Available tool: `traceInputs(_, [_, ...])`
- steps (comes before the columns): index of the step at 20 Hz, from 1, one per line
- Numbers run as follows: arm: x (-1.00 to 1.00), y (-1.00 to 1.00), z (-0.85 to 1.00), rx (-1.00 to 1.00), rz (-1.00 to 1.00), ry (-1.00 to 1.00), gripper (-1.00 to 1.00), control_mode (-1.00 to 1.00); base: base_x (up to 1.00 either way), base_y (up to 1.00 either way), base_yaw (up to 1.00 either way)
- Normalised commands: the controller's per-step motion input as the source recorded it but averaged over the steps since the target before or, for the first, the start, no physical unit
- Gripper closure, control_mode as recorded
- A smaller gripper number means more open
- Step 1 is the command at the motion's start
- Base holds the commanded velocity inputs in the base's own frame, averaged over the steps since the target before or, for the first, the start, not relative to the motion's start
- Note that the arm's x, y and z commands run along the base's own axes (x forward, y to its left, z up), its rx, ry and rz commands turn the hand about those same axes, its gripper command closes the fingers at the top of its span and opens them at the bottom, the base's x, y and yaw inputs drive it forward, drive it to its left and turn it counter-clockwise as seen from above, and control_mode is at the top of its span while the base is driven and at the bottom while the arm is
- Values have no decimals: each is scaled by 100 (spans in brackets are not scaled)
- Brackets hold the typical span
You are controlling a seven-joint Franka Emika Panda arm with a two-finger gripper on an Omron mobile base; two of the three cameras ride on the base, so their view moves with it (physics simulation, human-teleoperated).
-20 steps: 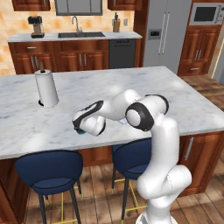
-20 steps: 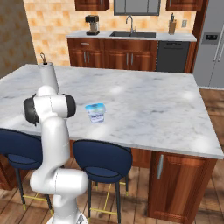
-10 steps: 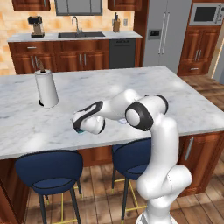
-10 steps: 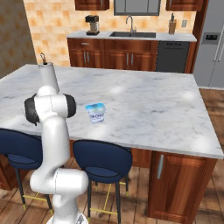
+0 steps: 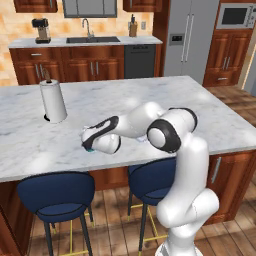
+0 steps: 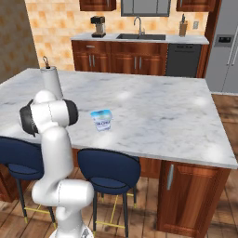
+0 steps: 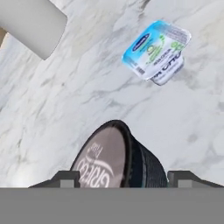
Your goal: Stack the yogurt containers by placing the smaller containers on top of the larger containers.
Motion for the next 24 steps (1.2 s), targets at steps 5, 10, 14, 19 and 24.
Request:
traceInputs(5, [-44, -24, 28, 8, -5, -10, 100, -100, 0, 0, 0])
traceInputs(10, [-48, -53, 30, 10, -1, -17, 100, -100, 0, 0, 0])
traceInputs(14, [-55, -66, 28, 15, 0, -8, 100, -100, 0, 0, 0])
traceInputs(19, [-47, -43, 21, 8, -13, 0, 100, -100, 0, 0, 0])
traceInputs(24, [-38, -48, 42, 3, -9, 8, 100, -100, 0, 0, 0])
